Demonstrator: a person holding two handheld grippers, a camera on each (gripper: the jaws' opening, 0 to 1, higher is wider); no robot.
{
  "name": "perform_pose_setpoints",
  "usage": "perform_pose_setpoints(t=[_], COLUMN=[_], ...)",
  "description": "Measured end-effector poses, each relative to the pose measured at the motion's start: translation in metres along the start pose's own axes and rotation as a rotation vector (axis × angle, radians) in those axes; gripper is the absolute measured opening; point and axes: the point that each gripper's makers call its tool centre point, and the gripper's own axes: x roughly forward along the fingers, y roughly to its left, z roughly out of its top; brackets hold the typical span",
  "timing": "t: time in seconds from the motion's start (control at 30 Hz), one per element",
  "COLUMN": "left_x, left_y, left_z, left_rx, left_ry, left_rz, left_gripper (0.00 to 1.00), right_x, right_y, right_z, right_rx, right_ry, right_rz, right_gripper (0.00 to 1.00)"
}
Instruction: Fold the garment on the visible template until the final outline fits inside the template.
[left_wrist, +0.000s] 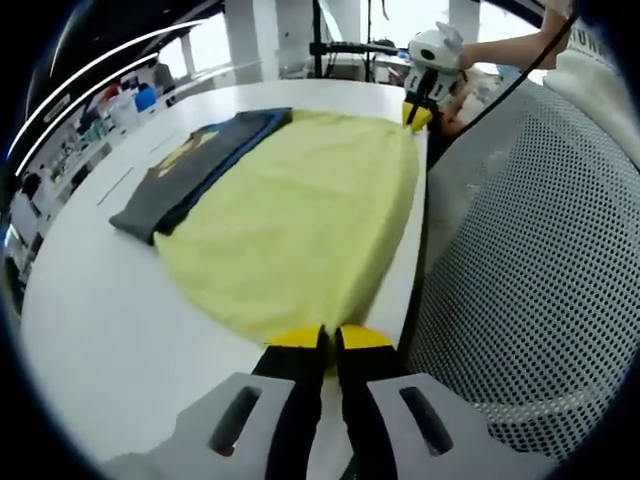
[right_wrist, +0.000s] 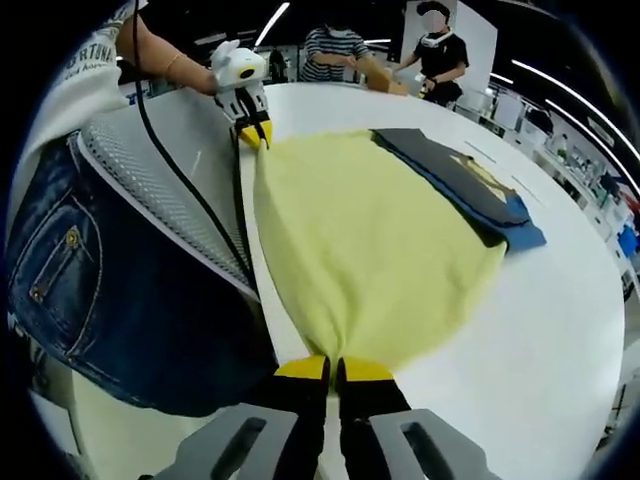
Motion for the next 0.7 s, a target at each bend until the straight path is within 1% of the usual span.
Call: perform_pose_setpoints(t=[0.07,0.2,0.47,0.7], left_x=[-0.002,-0.004,-0.007,-0.013], left_y=[0.003,0.003,-0.005,-0.011], left_z=[0.003,0.005,0.004,0.005], left_rx=[-0.011,-0.019,-0.034,-0.058], left_ry=[-0.011,-0.013,-0.002,-0.017], left_rz=[0.006,0.003,-0.024,-0.036], left_gripper=[0.01,0.01,0.01,0.01], right_x=[-0.001,-0.001,-0.009,-0.012], right_y=[-0.001,-0.001,0.001,0.009], right_z=[0.000,0.001,0.006,0.007], right_rx=[0.005,0.011,0.040,0.054], right_ry=[-0.002,-0.001,-0.011,-0.004], right_rz=[-0.004,-0.004,0.008,0.039], right_gripper=[0.00,0.00,0.00,0.00])
